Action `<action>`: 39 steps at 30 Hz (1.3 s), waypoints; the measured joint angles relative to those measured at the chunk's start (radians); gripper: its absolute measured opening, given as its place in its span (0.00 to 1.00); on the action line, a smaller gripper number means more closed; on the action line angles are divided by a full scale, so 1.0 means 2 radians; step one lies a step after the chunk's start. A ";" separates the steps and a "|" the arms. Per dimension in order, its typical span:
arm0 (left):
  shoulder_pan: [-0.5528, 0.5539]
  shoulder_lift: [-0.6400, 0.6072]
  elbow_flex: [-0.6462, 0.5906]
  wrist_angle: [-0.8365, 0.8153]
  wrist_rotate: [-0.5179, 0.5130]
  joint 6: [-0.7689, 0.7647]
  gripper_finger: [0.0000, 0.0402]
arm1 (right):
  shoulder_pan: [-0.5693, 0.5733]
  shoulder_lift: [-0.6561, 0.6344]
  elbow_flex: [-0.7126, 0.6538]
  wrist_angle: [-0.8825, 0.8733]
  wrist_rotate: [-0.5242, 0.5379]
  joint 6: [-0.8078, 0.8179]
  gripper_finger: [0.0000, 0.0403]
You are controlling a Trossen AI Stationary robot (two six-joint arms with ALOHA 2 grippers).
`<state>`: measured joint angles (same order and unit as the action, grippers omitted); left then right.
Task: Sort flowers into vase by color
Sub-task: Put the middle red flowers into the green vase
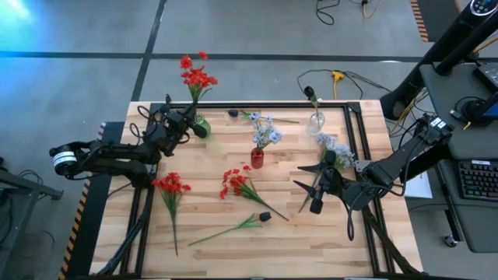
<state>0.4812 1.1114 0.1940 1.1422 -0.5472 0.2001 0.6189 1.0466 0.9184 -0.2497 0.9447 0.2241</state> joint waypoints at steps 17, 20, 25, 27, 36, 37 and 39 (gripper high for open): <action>0.001 0.000 0.000 -0.010 -0.001 0.000 0.00 | 0.000 0.000 0.000 0.000 0.000 0.000 0.49; 0.001 0.000 0.000 -0.011 -0.001 0.000 0.02 | 0.000 0.000 0.000 0.000 0.000 0.000 0.49; 0.000 0.000 0.000 -0.012 -0.001 0.000 0.04 | 0.000 0.000 0.000 0.000 0.000 0.000 0.49; 0.000 0.000 0.000 -0.012 -0.001 0.000 0.05 | 0.000 0.000 0.000 0.000 0.000 0.000 0.49; 0.000 0.000 0.000 -0.015 -0.002 0.000 0.05 | 0.000 0.000 0.000 0.000 0.000 0.000 0.49; 0.000 0.000 0.000 -0.017 -0.001 0.000 0.05 | 0.000 0.000 0.000 0.000 0.000 0.000 0.49; 0.000 0.000 0.000 -0.019 -0.002 -0.002 0.05 | 0.000 0.000 0.000 0.000 0.000 -0.003 0.49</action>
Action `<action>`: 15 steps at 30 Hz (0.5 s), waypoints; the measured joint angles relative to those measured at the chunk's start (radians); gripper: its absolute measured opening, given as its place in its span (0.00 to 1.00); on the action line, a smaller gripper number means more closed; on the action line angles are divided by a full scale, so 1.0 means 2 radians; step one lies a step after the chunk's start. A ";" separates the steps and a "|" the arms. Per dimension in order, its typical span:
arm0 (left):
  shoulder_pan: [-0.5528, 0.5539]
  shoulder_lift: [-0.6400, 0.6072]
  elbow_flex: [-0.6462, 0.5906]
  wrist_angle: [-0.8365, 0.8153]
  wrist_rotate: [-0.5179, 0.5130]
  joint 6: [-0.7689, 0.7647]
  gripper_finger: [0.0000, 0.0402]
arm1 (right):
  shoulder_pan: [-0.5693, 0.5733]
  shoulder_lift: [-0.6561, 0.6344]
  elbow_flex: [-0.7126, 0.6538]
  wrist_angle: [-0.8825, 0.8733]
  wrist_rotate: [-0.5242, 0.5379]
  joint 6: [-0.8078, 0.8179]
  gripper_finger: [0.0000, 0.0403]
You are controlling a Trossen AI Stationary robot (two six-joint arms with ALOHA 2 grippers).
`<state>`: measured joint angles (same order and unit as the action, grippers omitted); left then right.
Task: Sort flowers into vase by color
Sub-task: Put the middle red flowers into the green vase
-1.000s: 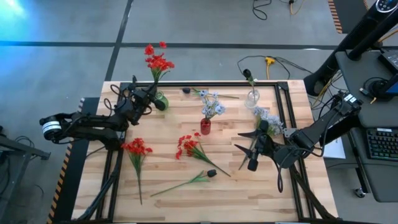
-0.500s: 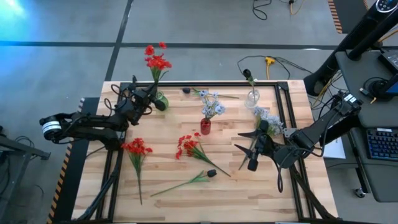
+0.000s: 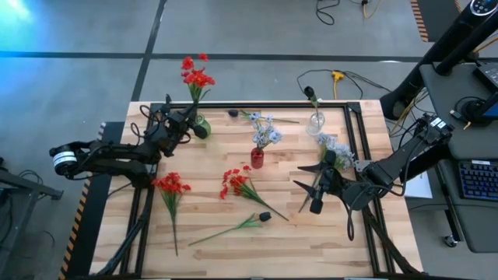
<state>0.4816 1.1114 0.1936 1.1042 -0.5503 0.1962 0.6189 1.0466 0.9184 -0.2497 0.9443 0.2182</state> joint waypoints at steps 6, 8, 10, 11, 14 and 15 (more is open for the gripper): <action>0.000 0.000 0.000 0.000 -0.013 -0.004 0.05 | 0.000 0.000 0.000 0.000 0.000 -0.001 0.49; 0.000 0.000 0.000 0.000 -0.014 -0.004 0.05 | 0.000 0.000 0.000 0.000 0.000 -0.001 0.49; 0.000 0.000 0.000 0.000 -0.014 -0.004 0.05 | 0.000 0.000 0.000 0.000 0.000 -0.001 0.49; 0.000 0.000 0.000 0.000 -0.014 -0.004 0.05 | 0.000 0.000 0.000 0.000 0.000 -0.001 0.49; 0.000 0.000 0.000 0.000 -0.014 -0.004 0.05 | 0.000 0.000 0.000 0.000 0.000 -0.001 0.49; 0.000 0.000 0.000 0.001 -0.014 -0.004 0.05 | 0.000 0.000 0.000 0.000 0.000 -0.001 0.49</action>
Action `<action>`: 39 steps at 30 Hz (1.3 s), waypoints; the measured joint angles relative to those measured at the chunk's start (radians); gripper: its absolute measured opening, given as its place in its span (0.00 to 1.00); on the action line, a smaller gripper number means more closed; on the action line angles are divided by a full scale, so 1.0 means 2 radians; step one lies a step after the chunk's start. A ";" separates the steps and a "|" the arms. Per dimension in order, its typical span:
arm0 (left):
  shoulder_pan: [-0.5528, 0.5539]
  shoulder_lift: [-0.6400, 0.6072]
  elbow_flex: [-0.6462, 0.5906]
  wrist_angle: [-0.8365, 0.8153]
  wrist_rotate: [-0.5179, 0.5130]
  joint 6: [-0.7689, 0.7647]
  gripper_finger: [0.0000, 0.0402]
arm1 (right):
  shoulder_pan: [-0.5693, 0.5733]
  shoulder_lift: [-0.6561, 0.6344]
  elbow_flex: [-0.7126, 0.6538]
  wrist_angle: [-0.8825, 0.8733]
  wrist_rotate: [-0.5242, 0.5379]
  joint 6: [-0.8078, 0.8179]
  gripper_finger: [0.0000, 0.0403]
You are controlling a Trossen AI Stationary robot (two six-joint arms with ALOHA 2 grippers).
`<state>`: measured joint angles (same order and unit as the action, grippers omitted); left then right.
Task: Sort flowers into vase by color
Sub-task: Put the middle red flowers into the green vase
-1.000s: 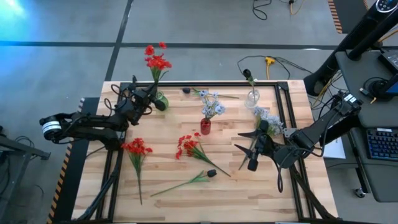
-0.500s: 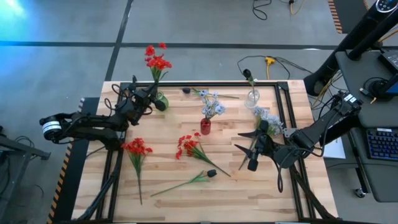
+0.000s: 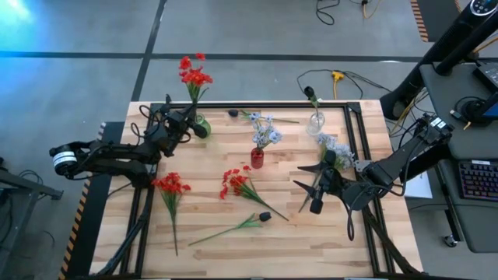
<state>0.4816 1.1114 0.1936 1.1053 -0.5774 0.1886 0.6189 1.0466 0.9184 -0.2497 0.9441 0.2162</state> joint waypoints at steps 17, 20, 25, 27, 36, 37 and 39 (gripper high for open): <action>0.000 0.000 0.000 0.000 0.000 -0.002 0.13 | 0.000 0.000 0.000 0.000 0.000 0.000 0.49; 0.000 0.000 0.000 0.000 0.000 -0.002 0.17 | 0.000 0.000 0.000 0.000 0.000 0.000 0.49; 0.000 0.000 0.000 0.000 0.000 -0.002 0.23 | 0.000 0.000 0.000 0.000 0.000 -0.002 0.49; 0.000 0.000 0.000 0.000 0.000 -0.002 0.24 | 0.000 0.000 0.000 0.000 0.000 -0.002 0.49; 0.000 0.000 0.000 0.000 0.000 -0.002 0.26 | 0.000 0.000 0.000 0.000 0.000 -0.004 0.49; 0.000 0.000 0.000 0.000 0.000 -0.002 0.26 | 0.000 0.000 0.000 0.000 0.000 -0.004 0.49; 0.000 0.000 0.000 0.000 0.000 -0.002 0.26 | 0.000 0.000 0.000 0.000 0.000 -0.004 0.49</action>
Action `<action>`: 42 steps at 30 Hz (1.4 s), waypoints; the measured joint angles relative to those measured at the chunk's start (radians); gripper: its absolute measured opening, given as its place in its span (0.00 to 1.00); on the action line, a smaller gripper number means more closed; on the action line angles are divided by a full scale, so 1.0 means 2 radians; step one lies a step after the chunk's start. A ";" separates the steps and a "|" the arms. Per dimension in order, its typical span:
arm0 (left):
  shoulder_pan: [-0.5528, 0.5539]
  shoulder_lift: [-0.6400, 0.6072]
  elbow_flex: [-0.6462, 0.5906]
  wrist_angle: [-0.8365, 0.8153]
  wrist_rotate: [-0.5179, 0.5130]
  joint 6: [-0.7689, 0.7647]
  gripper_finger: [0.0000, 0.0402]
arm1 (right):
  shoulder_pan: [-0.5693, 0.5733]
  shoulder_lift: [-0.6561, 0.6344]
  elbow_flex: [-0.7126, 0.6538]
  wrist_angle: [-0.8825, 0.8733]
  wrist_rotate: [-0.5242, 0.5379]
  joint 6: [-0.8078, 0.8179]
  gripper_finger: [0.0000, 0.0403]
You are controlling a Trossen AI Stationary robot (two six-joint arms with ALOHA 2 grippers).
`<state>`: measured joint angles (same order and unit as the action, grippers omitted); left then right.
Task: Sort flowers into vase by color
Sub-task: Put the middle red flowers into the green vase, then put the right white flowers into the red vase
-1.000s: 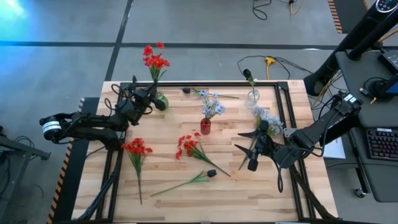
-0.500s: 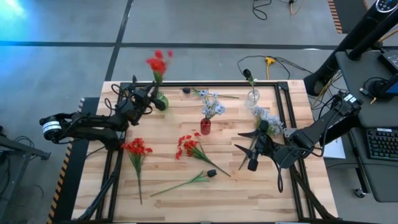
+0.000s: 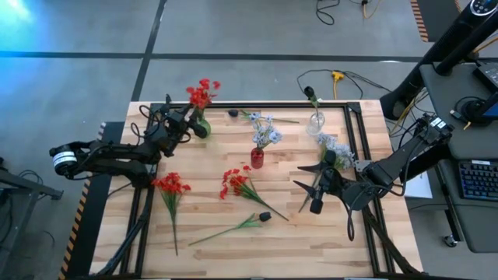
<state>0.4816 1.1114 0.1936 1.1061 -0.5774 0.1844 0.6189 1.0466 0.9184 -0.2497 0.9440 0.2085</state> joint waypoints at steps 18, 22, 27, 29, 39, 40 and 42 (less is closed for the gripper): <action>-0.009 0.000 0.000 -0.029 -0.009 -0.005 0.26 | 0.000 0.000 0.000 0.000 0.000 0.000 0.49; -0.009 0.000 0.000 -0.038 -0.009 -0.005 0.26 | 0.000 0.000 0.000 0.000 0.000 0.000 0.49; -0.009 -0.001 0.000 -0.039 -0.009 -0.005 0.26 | 0.000 0.000 0.000 0.000 0.000 0.000 0.49; -0.009 -0.005 0.000 -0.039 -0.009 -0.005 0.26 | 0.000 0.000 0.000 0.000 0.000 0.000 0.49; -0.009 -0.035 0.000 -0.095 -0.010 -0.011 0.26 | 0.000 0.000 0.000 0.000 0.000 0.000 0.49; -0.009 -0.038 0.000 -0.100 -0.009 -0.014 0.26 | 0.000 0.000 0.000 0.000 0.000 0.000 0.49; -0.010 -0.047 0.000 -0.111 -0.009 -0.018 0.26 | 0.000 0.000 0.000 0.000 0.000 0.000 0.49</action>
<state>0.4608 1.0179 0.1936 0.8832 -0.5962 0.1478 0.6189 1.0466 0.9184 -0.2494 0.9437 0.2085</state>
